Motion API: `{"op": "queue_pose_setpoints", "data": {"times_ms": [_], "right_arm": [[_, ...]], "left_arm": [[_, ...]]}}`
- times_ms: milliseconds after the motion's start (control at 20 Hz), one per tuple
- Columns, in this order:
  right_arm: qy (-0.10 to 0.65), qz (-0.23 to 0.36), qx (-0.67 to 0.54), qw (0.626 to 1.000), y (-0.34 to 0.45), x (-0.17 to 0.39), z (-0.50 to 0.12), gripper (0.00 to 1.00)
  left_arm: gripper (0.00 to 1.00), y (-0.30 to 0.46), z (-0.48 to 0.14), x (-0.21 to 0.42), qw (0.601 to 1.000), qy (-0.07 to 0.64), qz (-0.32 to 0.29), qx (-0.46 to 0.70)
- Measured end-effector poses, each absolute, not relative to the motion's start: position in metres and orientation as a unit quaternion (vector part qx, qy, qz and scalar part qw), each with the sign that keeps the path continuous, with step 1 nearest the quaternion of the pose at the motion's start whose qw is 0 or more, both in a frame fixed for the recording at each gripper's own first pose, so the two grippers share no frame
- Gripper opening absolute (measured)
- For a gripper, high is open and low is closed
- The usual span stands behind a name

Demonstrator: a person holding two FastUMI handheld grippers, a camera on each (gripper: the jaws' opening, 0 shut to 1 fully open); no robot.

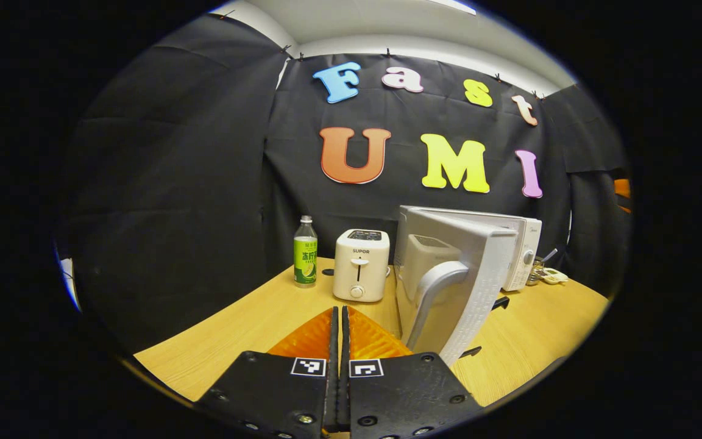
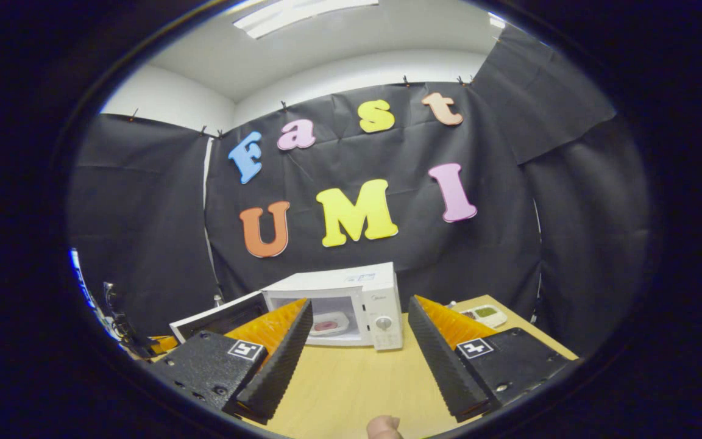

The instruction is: Open the microwave oven with the left hand, put the food in, and close the microwave oven.

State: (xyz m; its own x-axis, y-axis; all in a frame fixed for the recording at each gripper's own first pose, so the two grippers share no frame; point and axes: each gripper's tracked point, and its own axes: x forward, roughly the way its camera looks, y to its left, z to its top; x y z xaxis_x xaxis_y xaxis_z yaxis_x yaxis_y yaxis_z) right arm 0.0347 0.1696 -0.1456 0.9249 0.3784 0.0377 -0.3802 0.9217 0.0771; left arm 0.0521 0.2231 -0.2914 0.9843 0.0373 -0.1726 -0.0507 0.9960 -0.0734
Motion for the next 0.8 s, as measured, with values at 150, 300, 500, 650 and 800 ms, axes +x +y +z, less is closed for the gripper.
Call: {"op": "queue_pose_setpoints", "data": {"times_ms": [150,300,500,650,800], "right_arm": [[-0.018,0.194,0.033,0.98,0.14,0.007,-0.134,0.9],[-0.016,0.185,0.047,0.981,0.106,-0.014,-0.126,0.9],[-0.026,0.174,0.082,0.981,0.068,-0.035,-0.108,1.0],[-0.043,0.154,0.061,0.985,0.042,-0.05,-0.096,0.89],[-0.068,0.14,0.031,0.987,0.027,-0.067,-0.083,0.89]], "left_arm": [[0.0,0.2,-0.289,0.059,0.996,0.082,0.003,-0.024],[0.0,0.186,-0.282,0.062,0.997,0.071,0.003,-0.011],[0.16,0.151,-0.283,0.064,0.997,0.072,-0.027,-0.027],[0.0,0.114,-0.277,0.063,0.996,0.065,-0.058,-0.018],[0.16,0.078,-0.275,0.068,0.994,0.06,-0.093,-0.011]]}}
